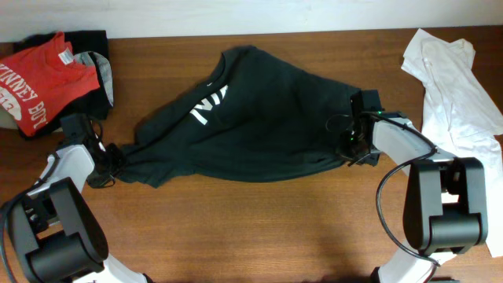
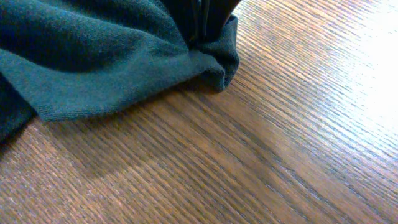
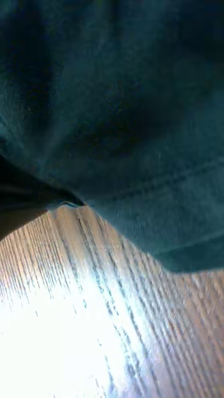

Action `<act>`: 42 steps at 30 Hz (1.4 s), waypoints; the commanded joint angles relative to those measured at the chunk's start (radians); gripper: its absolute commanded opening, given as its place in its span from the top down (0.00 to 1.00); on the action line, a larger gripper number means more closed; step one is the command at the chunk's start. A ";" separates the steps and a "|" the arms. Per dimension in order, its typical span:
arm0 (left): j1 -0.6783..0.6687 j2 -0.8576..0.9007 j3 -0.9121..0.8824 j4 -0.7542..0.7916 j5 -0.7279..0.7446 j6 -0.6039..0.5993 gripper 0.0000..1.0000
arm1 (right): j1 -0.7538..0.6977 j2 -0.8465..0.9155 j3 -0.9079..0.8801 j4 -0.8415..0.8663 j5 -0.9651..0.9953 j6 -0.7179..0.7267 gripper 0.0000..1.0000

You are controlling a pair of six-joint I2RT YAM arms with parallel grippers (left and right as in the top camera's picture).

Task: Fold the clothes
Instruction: 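Lift the shirt with both grippers and fling it flat onto table, then release the shirt and move the left gripper to its bottom-left hem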

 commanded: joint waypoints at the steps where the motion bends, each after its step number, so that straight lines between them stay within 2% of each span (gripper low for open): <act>1: 0.000 0.058 -0.040 -0.008 0.016 -0.013 0.98 | -0.076 0.017 -0.028 -0.055 0.047 0.008 0.96; 6: 0.000 0.058 -0.040 -0.011 0.029 -0.013 0.98 | -0.186 -0.112 0.029 -0.253 0.053 0.027 0.96; 9: 0.001 0.050 -0.032 -0.057 0.203 -0.013 0.99 | -0.207 -0.221 0.029 -0.293 0.070 0.091 0.96; 11: -0.001 -0.037 -0.025 -0.105 0.280 -0.009 0.99 | -0.206 -0.334 0.029 -0.301 0.069 0.090 0.96; 12: -0.002 -0.102 -0.025 -0.119 0.298 -0.008 0.99 | -0.205 -0.404 0.029 -0.304 0.069 0.090 0.96; 14: -0.023 -0.354 -0.025 -0.143 0.308 -0.009 0.99 | -0.205 -0.575 0.031 -0.317 0.055 0.089 0.96; 16: -0.045 -0.757 0.008 -0.190 0.307 -0.010 0.99 | -0.205 -0.799 0.096 -0.380 0.004 0.046 0.96; 17: -0.045 -0.869 0.047 -0.227 0.307 -0.010 0.99 | -0.205 -0.849 0.166 -0.443 -0.003 0.035 0.96; 18: -0.045 -0.932 0.089 -0.259 0.307 -0.010 0.99 | -0.205 -0.871 0.245 -0.510 -0.003 0.025 0.96; 20: -0.045 -1.001 0.291 -0.392 0.306 -0.013 0.99 | -0.205 -0.869 0.482 -0.666 -0.003 -0.020 0.96; 21: -0.045 -0.991 0.478 -0.484 0.295 -0.011 0.99 | -0.205 -0.862 0.641 -0.727 -0.002 -0.030 0.96; 24: -0.045 -0.932 0.941 -0.622 0.226 -0.009 0.99 | -0.205 -0.806 1.027 -0.852 -0.002 -0.051 0.96; 27: -0.045 -0.860 1.256 -0.670 0.156 -0.009 0.99 | -0.205 -0.708 1.280 -0.872 0.013 -0.058 0.96; 29: -0.045 -0.806 1.286 -0.672 0.156 -0.009 0.99 | -0.205 -0.647 1.311 -0.855 0.013 -0.057 0.96; 32: -0.045 -0.555 1.251 -0.681 0.172 -0.009 0.99 | -0.205 -0.442 1.311 -0.790 0.014 -0.058 0.96; 33: -0.045 -0.406 1.250 -0.673 0.200 -0.010 0.99 | -0.205 -0.315 1.311 -0.761 0.012 -0.046 0.96; 35: -0.080 -0.154 1.250 -0.583 0.210 -0.009 0.99 | -0.205 -0.113 1.310 -0.699 -0.026 -0.046 0.96; 38: -0.182 0.213 1.250 -0.309 0.209 -0.010 0.99 | -0.182 0.189 1.310 -0.519 -0.048 -0.046 0.96; 39: -0.212 0.316 1.250 -0.218 0.209 -0.010 0.99 | -0.160 0.285 1.310 -0.458 -0.048 -0.046 0.79; 40: -0.246 0.441 1.250 -0.115 0.209 -0.014 0.57 | -0.135 0.369 1.310 -0.412 -0.048 -0.047 0.08; 41: -0.265 0.508 1.250 -0.065 0.209 -0.013 0.29 | -0.117 0.422 1.310 -0.397 -0.048 -0.047 0.01; 42: -0.288 0.586 1.250 -0.038 0.209 -0.013 0.03 | -0.105 0.462 1.310 -0.421 -0.048 -0.047 0.01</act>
